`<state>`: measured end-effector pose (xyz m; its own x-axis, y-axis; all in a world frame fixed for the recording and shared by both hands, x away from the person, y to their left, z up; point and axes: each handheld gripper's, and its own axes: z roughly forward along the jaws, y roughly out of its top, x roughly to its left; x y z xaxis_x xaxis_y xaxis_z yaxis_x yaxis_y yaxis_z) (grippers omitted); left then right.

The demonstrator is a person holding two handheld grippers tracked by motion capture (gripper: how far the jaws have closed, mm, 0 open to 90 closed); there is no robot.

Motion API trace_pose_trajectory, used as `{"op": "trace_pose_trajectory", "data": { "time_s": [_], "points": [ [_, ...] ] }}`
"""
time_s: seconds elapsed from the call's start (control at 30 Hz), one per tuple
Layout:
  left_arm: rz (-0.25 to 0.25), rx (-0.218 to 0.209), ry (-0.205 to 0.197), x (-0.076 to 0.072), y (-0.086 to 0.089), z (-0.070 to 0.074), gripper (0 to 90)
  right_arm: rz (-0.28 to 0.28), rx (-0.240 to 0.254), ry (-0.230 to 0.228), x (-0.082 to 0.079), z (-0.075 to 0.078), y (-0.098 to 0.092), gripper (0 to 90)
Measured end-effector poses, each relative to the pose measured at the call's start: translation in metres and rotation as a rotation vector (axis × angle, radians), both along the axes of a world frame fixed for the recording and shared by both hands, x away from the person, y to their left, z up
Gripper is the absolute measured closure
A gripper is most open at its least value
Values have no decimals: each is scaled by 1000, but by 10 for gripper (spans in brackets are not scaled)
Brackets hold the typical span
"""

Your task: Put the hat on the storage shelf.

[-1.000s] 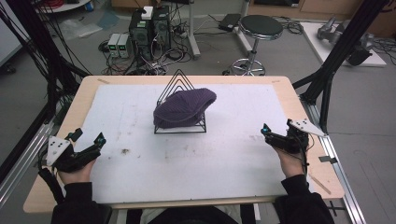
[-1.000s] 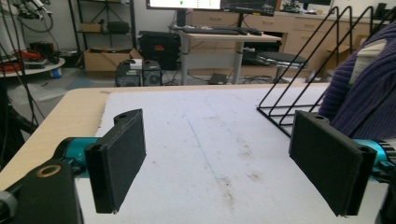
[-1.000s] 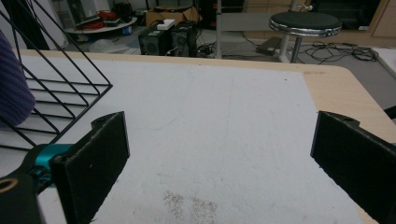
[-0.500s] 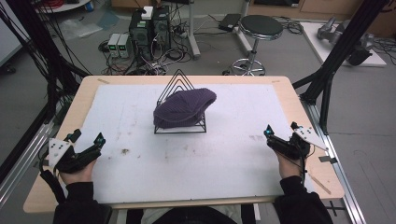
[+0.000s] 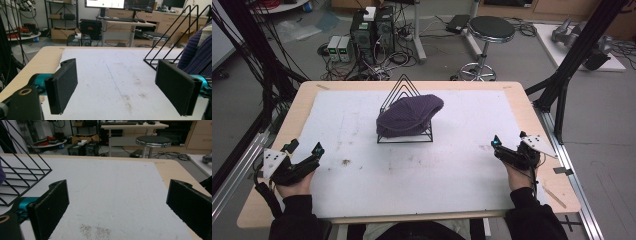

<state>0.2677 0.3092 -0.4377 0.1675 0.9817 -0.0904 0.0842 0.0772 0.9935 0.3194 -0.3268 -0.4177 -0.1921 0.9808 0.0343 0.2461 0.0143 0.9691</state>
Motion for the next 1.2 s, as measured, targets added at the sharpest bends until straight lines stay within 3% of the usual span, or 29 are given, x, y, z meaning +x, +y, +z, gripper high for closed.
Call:
{"op": "trace_pose_trajectory", "data": {
  "time_s": [1.2],
  "points": [
    [-15, -9, 1, -1, -2, 1, 189, 44, -23, 70, 2, -4, 1, 36]
  ]
}}
